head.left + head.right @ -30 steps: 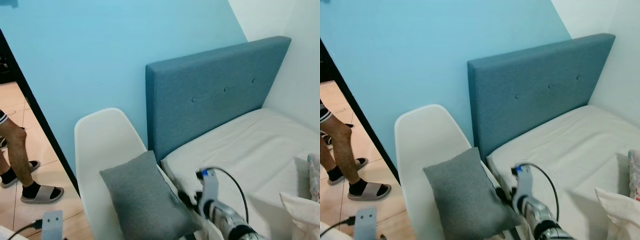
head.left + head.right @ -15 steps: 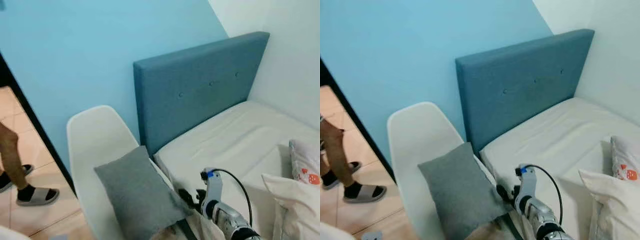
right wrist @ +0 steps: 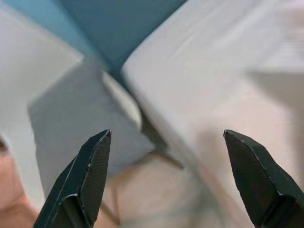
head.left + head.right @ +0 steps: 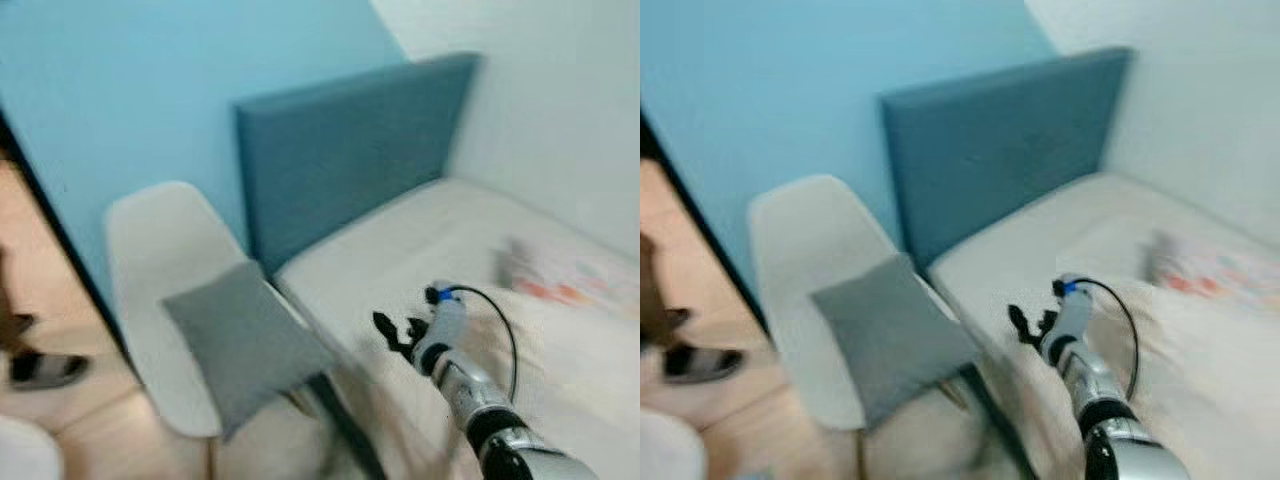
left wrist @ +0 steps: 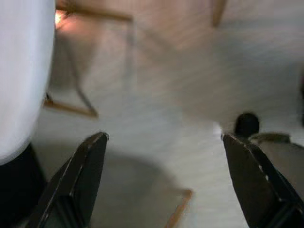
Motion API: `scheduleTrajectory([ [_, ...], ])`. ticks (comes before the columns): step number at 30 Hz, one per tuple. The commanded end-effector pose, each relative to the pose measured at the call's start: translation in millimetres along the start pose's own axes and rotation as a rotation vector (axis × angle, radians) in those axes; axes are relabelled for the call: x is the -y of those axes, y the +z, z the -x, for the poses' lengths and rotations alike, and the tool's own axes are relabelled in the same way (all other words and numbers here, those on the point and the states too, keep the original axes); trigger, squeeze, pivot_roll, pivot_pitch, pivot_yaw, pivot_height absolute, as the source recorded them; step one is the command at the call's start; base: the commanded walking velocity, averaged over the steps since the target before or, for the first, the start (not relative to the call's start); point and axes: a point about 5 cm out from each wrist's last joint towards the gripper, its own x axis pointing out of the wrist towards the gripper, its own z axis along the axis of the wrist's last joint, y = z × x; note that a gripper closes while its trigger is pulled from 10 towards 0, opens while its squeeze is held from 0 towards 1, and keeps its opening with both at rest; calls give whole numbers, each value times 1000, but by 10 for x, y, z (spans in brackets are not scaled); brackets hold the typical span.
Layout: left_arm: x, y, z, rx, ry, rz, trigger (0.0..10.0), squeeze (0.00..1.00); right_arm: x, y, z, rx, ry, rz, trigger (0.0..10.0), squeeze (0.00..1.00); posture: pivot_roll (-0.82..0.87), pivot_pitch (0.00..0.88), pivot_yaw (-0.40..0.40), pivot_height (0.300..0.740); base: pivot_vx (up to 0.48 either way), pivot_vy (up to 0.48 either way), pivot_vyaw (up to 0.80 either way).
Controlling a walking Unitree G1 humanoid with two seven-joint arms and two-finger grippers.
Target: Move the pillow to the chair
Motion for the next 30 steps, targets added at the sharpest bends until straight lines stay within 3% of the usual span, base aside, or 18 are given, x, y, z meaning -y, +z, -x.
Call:
scheduleTrajectory([
  [1, -51, -74, 0, -20, 8, -23, 10000, 0, -48, 42, -31, 23, 0, -2, 10000, 0, -83, 29, -24, 740, -458, 0, -744],
  [13, -40, -66, 2, -2, -10, -38, 10000, 0, 75, 204, -24, 67, -104, 27, 10000, 0, -88, 32, -21, 740, -423, 0, -744],
  [25, -23, 8, -3, 46, -57, -60, 10000, 0, 112, 102, -2, 30, -174, 29, 10000, 0, -88, 32, -21, 740, 0, 0, -744],
  [30, -24, 19, -4, 56, -69, -72, 10000, 0, 108, 72, -2, 18, -190, 38, 10000, 0, -82, 35, -21, 740, 419, 0, -744],
])
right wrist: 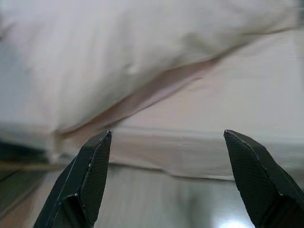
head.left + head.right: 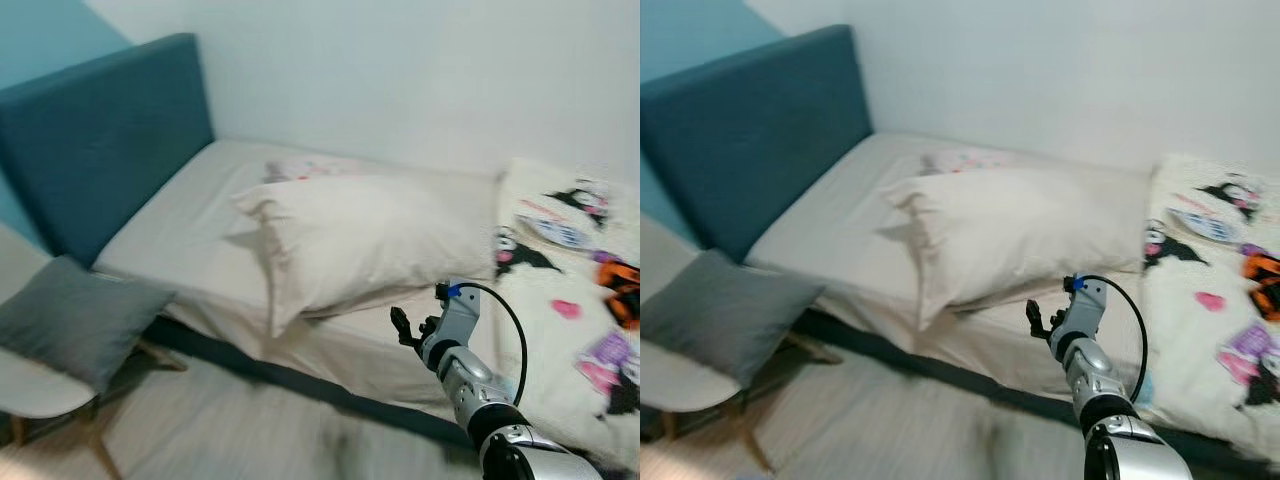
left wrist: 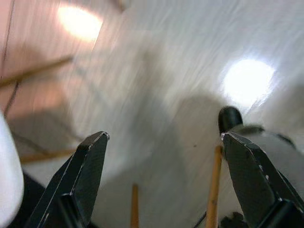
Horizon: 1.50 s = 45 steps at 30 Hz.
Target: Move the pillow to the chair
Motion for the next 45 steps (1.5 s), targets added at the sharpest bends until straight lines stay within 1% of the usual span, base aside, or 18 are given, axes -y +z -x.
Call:
scheduleTrajectory([
  [1, -22, 51, -10, 20, -2, -17, 10000, 0, 7, -52, 8, -26, -18, 16, 10000, 0, -82, 35, -21, 740, 416, 0, -744],
  [10, -3, 51, -8, 21, -8, -20, 10000, 0, 55, -78, 23, -33, -53, -6, 10000, 0, -85, 34, -20, 740, 412, 0, -743],
  [16, 0, 55, -9, 22, -8, -25, 10000, 0, 15, -108, 21, -42, -24, -47, 10000, 0, -85, 35, -19, 740, 382, 0, -741],
  [17, -1, 57, -9, 22, -7, -26, 10000, 0, -41, -110, 12, -38, 17, -71, 10000, 0, -85, 35, -19, 740, 371, 0, 0],
  [18, -1, 57, -9, 22, -7, -26, 10000, 0, -41, -110, 12, -38, 17, -71, 10000, 0, -85, 35, -19, 740, 371, 0, 0],
  [19, -5, 58, -9, 22, -5, -28, 10000, 0, -146, -115, -2, -35, 95, -105, 10000, 0, -86, 34, -18, 740, 364, 0, 0],
  [21, -6, 58, -10, 22, -4, -28, 10000, 0, -191, -117, -6, -35, 127, -117, 10000, 0, -86, 34, -18, 740, 364, 0, 0],
  [22, -10, 57, -10, 22, 0, -27, 10000, 0, -250, -115, -9, -29, 179, -136, 10000, 0, -85, 33, -18, 740, 345, 0, 0],
  [24, -26, 52, -10, 20, 18, -20, 10000, 0, -384, -132, -2, -34, 305, -100, 10000, 0, -85, 31, -18, 740, 0, 0, 800],
  [27, -37, 49, -10, 18, 28, -24, 10000, 0, -445, -145, 4, -36, 354, -75, 10000, 0, -85, 31, -18, 740, 0, 0, 800],
  [30, -42, 48, -11, 18, 30, -27, 10000, 0, -447, -150, 4, -36, 350, -86, 10000, 0, -85, 31, -18, 740, 0, 0, 800],
  [33, -59, 43, -12, 16, 40, -33, 10000, 0, -446, -189, 7, -68, 350, -115, 10000, 0, -87, 29, -18, 740, 0, 0, 0],
  [35, -85, 40, -12, 17, 60, -45, 10000, 0, -387, -303, 23, -149, 282, -119, 10000, 0, -89, 29, -19, 740, 0, 0, 0],
  [37, -91, 39, -13, 18, 64, -48, 10000, 0, -377, -317, 27, -157, 274, -125, 10000, 0, -89, 29, -19, 740, 0, 0, 0],
  [39, -121, 46, -15, 21, 88, -55, 10000, 0, -373, -343, 37, -179, 288, -168, 10000, 0, -89, 32, -19, 740, 0, 0, 0],
  [40, -170, 73, -19, 33, 125, -61, 10000, 0, -372, -350, 45, -178, 303, -222, 10000, 0, -89, 35, -20, 730, 0, 0, 0],
  [41, -195, 92, -22, 41, 145, -61, 10000, 0, -358, -349, 47, -173, 297, -244, 10000, 0, -89, 35, -20, 725, 0, 0, 0],
  [45, -272, 161, -29, 69, 197, -39, 10000, 0, -310, -338, 51, -157, 274, -294, 10000, 0, -87, 39, -22, 710, 0, 0, 0],
])
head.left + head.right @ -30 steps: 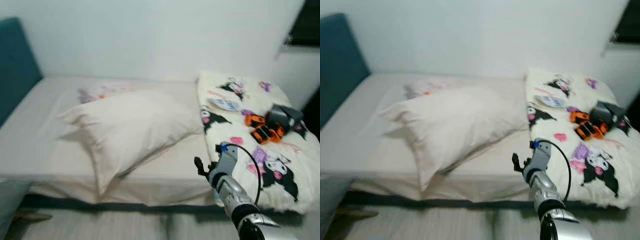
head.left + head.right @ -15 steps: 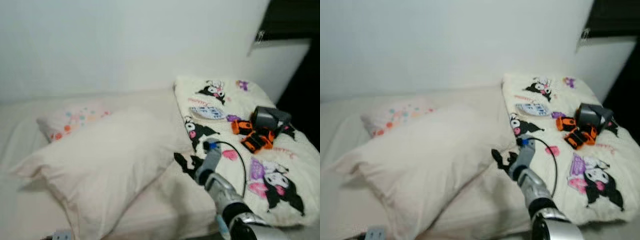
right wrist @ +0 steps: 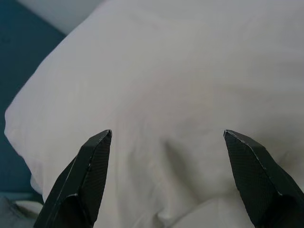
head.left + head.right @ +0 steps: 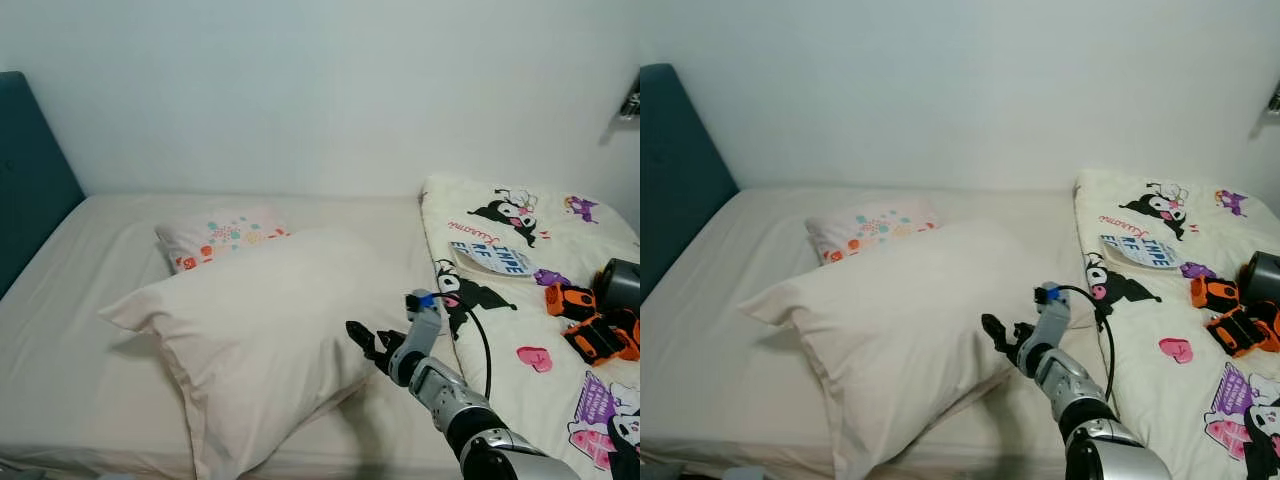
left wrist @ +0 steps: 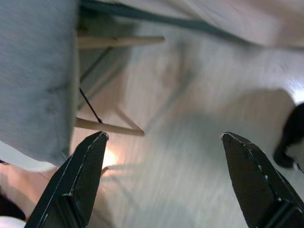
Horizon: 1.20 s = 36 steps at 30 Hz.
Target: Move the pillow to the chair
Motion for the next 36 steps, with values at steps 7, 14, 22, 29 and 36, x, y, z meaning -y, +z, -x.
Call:
scheduleTrajectory([
  [7, -178, 311, -63, 131, 97, 71, 10000, 0, 141, -33, 69, 19, -81, -101, 10000, 0, -85, 41, -23, 690, 0, 0, 0],
  [14, -268, 619, -89, 231, 141, 118, 10000, 0, 201, -28, 103, 55, -104, -216, 10000, 0, -82, 48, -18, 665, 0, 0, 0],
  [22, -271, 784, -87, 279, 147, 159, 10000, 0, 183, -34, 99, 93, -75, -338, 10000, 0, -75, 49, -13, 640, 0, 0, 0],
  [29, -299, 918, -82, 322, 153, 216, 10000, 0, 134, -2, 68, 108, -51, -366, 10000, 0, -69, 53, -7, 610, 0, 0, 0],
  [36, -268, 965, -73, 337, 139, 226, 10000, 0, -87, 153, -41, 157, 93, -405, 10000, 0, -65, 58, 1, 575, 0, 0, 0],
])
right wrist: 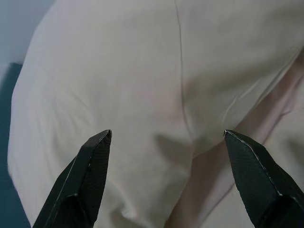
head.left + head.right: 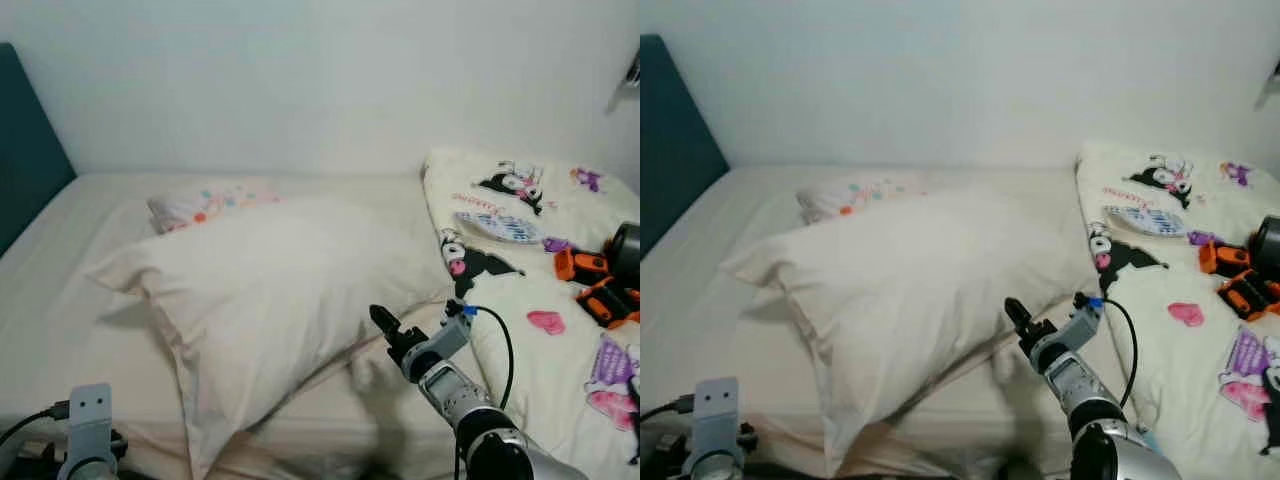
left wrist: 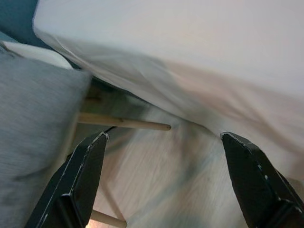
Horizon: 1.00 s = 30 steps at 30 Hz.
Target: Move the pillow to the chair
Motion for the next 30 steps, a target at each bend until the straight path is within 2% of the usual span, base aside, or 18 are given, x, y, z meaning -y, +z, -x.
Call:
scheduleTrajectory([
  [1, -19, 18, -13, 5, 2, 14, 10000, 0, -105, 44, -57, 19, 46, -20, 10000, 0, -60, 63, 3, 570, 0, 0, 0],
  [13, -148, 27, -38, 43, 18, 7, 10000, 0, -308, 113, -156, 60, 140, -88, 10000, 0, -12, 103, 29, 520, 0, 0, 0],
  [15, -215, 9, -38, 60, 22, -10, 10000, 0, -443, 169, -204, 74, 221, -99, 10000, 0, 9, 126, 42, 505, 0, 0, 0],
  [16, -215, 9, -38, 60, 22, -10, 10000, 0, -443, 169, -204, 74, 221, -99, 10000, 0, 9, 126, 42, 505, 0, 0, 0],
  [20, -279, 2, -40, 80, 26, -30, 10000, 0, -757, 218, -283, 64, 424, -106, 10000, 0, 26, 142, 47, 487, 0, 0, 0],
  [21, -279, 2, -40, 80, 26, -30, 10000, 0, -757, 218, -283, 64, 424, -106, 10000, 0, 26, 142, 47, 487, 0, 0, 0],
  [23, -295, 6, -41, 91, 25, -44, 10000, 0, -879, 215, -331, 55, 451, -110, 10000, 0, 28, 148, 49, 487, 0, 0, 0],
  [25, -297, 8, -41, 95, 23, -49, 10000, 0, -919, 211, -349, 52, 452, -113, 10000, 0, 28, 148, 49, 487, 0, 0, 0],
  [30, -295, 25, -37, 112, 19, -51, 10000, 0, -1035, 159, -432, 24, 391, -70, 10000, 0, 38, 159, 41, 487, 0, 0, 0],
])
